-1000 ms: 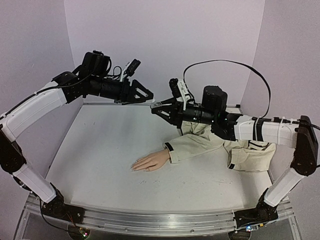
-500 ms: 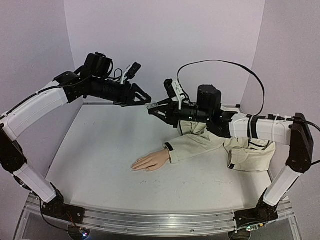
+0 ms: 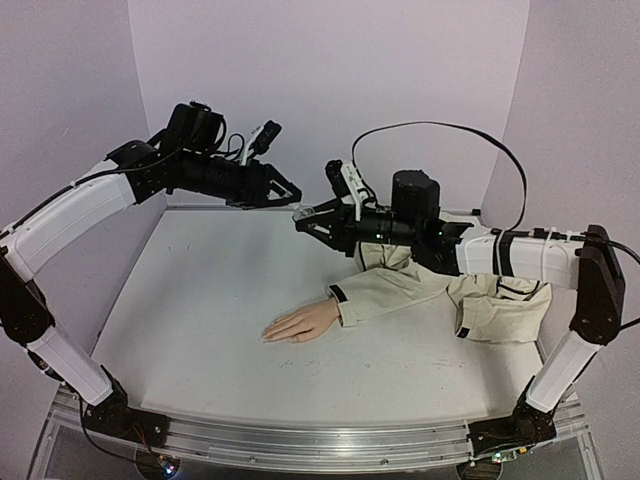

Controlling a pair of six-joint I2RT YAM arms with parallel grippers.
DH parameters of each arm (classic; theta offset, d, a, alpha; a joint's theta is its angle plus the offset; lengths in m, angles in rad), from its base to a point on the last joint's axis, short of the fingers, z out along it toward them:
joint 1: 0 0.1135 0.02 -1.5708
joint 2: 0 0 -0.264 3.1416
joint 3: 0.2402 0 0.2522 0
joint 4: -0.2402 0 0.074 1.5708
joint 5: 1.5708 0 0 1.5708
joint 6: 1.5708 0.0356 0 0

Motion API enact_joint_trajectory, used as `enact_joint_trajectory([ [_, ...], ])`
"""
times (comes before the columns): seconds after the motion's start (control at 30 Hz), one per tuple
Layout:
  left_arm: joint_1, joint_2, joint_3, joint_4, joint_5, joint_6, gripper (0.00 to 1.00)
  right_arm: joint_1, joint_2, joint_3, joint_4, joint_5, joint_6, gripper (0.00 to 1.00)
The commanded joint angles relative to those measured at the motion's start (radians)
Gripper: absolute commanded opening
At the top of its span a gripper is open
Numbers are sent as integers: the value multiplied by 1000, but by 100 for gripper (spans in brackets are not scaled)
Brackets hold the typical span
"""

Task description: Paint the nails

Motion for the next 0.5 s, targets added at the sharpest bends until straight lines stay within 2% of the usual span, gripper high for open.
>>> enact_joint_trajectory([
  [0.0, -1, -5, 53, 5, -3, 10, 38, -1, -3, 54, 59, -26, 2, 0],
  [0.27, -3, 8, 57, 3, 4, 9, 35, -1, -6, 55, 59, -27, 1, 0],
  [0.37, -5, 12, 59, 0, 9, 15, 39, -1, -9, 53, 59, -26, 0, 0],
  [0.47, -7, 17, 59, -4, 10, 18, 39, -1, -9, 53, 60, -24, 0, 0],
])
